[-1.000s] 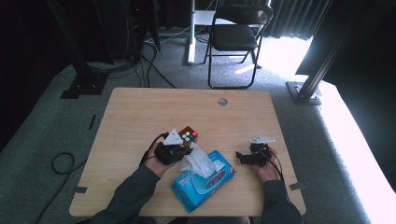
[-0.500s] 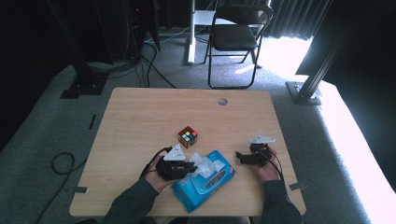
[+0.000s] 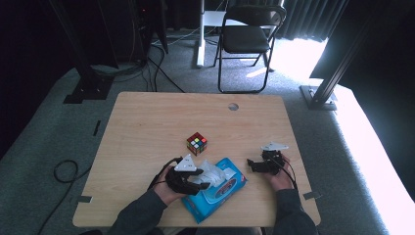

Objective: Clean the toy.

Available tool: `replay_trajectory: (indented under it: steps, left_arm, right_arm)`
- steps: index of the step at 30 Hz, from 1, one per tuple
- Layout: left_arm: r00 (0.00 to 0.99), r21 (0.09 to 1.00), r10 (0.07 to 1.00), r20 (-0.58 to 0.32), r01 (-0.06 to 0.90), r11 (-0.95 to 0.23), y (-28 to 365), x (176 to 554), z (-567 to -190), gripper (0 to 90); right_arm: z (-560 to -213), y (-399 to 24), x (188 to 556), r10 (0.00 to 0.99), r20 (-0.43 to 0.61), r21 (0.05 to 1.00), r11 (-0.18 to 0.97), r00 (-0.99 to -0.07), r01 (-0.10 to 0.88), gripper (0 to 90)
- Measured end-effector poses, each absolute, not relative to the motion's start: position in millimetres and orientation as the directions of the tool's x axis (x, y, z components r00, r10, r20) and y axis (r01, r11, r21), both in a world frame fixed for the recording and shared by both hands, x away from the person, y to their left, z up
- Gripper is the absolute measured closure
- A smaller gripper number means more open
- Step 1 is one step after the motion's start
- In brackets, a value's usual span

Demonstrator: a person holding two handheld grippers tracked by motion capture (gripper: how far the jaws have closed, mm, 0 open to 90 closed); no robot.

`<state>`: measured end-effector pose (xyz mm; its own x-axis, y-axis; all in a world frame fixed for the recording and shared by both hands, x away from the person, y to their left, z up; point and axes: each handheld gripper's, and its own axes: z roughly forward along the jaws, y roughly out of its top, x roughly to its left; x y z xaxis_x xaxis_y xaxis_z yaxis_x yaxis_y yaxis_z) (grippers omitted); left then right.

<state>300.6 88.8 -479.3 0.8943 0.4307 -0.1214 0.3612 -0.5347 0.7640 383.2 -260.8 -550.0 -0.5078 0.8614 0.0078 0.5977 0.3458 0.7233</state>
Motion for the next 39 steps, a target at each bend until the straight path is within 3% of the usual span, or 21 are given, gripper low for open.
replay_trajectory:
  steps: [6,15,17,19,20,39]
  left_arm:
    - [0.89,0.738,0.446,-0.091,0.361,-0.57,81,304,-484,45.8]
    - [0.895,0.746,0.439,-0.083,0.348,-0.568,80,305,-480,66.4]
    - [0.899,0.748,0.431,-0.084,0.342,-0.569,79,303,-479,74.4]
    - [0.9,0.75,0.429,-0.075,0.334,-0.571,78,303,-479,75.4]
    - [0.894,0.755,0.443,-0.066,0.335,-0.564,79,303,-479,82.7]
    - [0.82,0.815,0.57,-0.051,0.364,-0.451,100,312,-472,87.3]
  right_arm:
    - [-550,-261,383,0.861,0.007,0.724,0.346,-0.508,0.597,12.4]
    - [-550,-261,383,0.861,0.008,0.723,0.346,-0.508,0.598,12.4]
    - [-550,-261,383,0.861,0.008,0.723,0.346,-0.508,0.598,12.4]
    - [-550,-261,383,0.862,0.008,0.723,0.346,-0.508,0.598,12.4]
    - [-550,-261,383,0.861,0.008,0.723,0.346,-0.508,0.598,12.4]
    - [-550,-261,383,0.861,0.007,0.724,0.347,-0.509,0.597,12.4]
